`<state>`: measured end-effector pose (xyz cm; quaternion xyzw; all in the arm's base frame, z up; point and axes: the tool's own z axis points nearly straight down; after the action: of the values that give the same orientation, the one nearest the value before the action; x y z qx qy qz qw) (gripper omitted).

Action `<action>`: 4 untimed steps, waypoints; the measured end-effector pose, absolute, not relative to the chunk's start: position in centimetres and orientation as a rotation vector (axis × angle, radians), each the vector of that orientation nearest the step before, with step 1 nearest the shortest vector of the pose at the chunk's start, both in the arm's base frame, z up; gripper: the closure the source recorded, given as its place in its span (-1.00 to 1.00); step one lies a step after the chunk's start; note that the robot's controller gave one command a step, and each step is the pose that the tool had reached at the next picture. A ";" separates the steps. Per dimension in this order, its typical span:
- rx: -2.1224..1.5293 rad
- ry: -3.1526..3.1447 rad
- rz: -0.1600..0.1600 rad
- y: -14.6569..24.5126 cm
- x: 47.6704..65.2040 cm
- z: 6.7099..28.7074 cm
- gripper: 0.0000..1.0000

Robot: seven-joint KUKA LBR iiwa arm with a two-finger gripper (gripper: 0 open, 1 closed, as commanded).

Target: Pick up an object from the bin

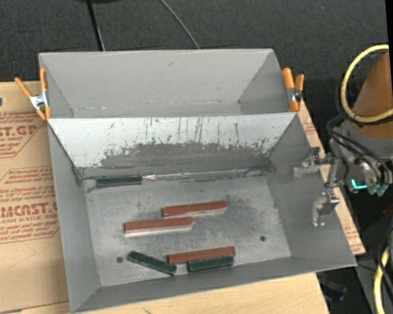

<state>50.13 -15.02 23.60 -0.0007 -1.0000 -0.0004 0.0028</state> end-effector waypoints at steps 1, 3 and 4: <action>0.000 -3.143 0.001 -14.9 50.3 24.0 -1.00; -0.088 -3.143 0.000 -11.4 51.2 14.0 -1.00; -0.229 -3.134 -0.001 -10.9 55.0 12.7 -1.00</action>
Offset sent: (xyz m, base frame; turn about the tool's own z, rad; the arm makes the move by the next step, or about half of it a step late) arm -0.0092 0.0231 -0.1483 -0.1449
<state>54.99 -10.90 12.69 -0.0729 -0.9973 -0.0002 -0.0004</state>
